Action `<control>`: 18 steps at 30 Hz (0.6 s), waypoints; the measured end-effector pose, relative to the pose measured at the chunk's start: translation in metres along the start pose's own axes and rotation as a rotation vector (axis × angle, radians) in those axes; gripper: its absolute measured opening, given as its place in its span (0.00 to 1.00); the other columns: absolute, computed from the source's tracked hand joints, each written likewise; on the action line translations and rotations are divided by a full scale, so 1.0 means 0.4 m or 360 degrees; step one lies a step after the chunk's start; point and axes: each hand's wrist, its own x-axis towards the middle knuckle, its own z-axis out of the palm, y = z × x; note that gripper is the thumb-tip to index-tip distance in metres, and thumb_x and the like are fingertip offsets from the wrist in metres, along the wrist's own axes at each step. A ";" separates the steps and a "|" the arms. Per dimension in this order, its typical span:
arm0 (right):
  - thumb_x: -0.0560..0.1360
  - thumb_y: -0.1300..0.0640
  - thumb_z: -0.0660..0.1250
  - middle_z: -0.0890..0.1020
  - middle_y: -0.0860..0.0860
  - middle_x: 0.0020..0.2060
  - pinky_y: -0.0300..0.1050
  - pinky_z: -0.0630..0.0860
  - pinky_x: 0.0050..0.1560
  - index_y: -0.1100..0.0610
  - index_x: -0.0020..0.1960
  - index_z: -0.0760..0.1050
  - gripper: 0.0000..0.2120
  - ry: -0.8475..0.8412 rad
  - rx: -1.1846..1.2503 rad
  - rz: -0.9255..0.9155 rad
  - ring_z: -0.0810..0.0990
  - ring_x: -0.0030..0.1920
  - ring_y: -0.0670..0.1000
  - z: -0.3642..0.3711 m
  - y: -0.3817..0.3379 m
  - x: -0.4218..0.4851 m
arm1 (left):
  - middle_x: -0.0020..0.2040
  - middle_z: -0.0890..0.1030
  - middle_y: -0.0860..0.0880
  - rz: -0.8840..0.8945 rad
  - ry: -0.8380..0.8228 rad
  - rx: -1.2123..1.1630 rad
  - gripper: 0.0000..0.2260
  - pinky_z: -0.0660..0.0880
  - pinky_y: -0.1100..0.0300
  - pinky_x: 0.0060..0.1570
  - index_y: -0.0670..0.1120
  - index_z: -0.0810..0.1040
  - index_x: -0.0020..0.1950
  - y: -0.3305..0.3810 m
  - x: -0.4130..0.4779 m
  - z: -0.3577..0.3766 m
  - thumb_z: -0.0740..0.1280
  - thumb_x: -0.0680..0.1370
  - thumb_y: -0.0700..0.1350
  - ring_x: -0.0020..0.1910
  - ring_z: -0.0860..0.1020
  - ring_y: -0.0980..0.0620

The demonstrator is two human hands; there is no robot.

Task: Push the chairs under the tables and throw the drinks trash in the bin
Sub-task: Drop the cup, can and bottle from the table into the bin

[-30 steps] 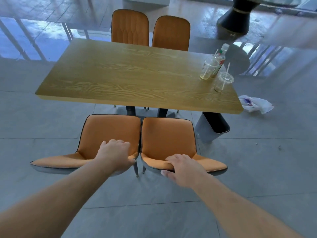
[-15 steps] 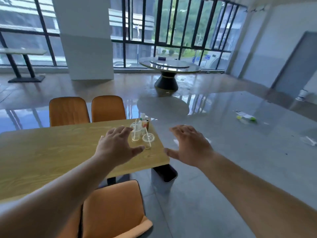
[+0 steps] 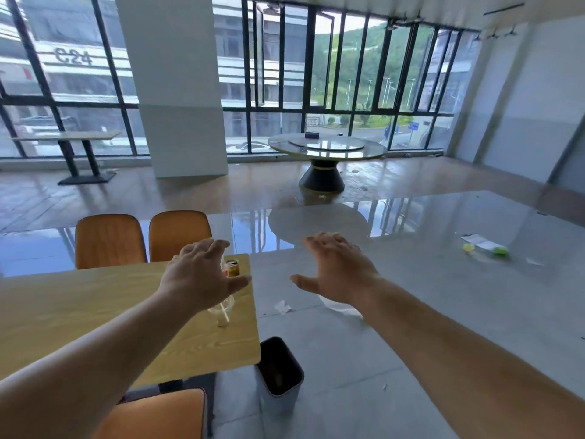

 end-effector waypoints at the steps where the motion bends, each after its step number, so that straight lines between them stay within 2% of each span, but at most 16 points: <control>1: 0.75 0.29 0.66 0.74 0.54 0.72 0.56 0.67 0.72 0.51 0.77 0.66 0.39 -0.0003 0.0005 -0.0026 0.69 0.74 0.57 0.003 0.027 0.032 | 0.80 0.67 0.48 -0.0005 0.0005 0.0019 0.43 0.69 0.42 0.73 0.53 0.62 0.81 0.024 0.031 0.005 0.62 0.73 0.77 0.77 0.65 0.42; 9: 0.75 0.28 0.65 0.75 0.52 0.71 0.55 0.67 0.73 0.50 0.78 0.65 0.39 0.0010 0.0018 -0.0182 0.69 0.74 0.57 0.099 0.229 0.367 | 0.79 0.68 0.49 -0.0106 0.0025 0.0029 0.43 0.67 0.42 0.73 0.54 0.62 0.80 0.097 0.373 0.160 0.63 0.72 0.77 0.77 0.65 0.44; 15: 0.75 0.27 0.64 0.73 0.52 0.73 0.53 0.61 0.75 0.48 0.79 0.64 0.40 -0.0124 -0.0177 -0.0235 0.66 0.76 0.56 0.206 0.435 0.683 | 0.80 0.67 0.48 -0.0161 -0.0038 -0.0088 0.43 0.66 0.44 0.73 0.53 0.63 0.81 0.104 0.794 0.353 0.64 0.73 0.76 0.76 0.66 0.44; 18: 0.74 0.26 0.64 0.73 0.51 0.73 0.52 0.61 0.75 0.47 0.78 0.64 0.40 -0.0174 -0.0255 -0.0244 0.65 0.76 0.56 0.201 0.526 0.834 | 0.80 0.66 0.48 -0.0154 -0.0058 -0.0106 0.42 0.66 0.43 0.74 0.52 0.62 0.81 0.124 0.966 0.380 0.64 0.74 0.74 0.76 0.66 0.43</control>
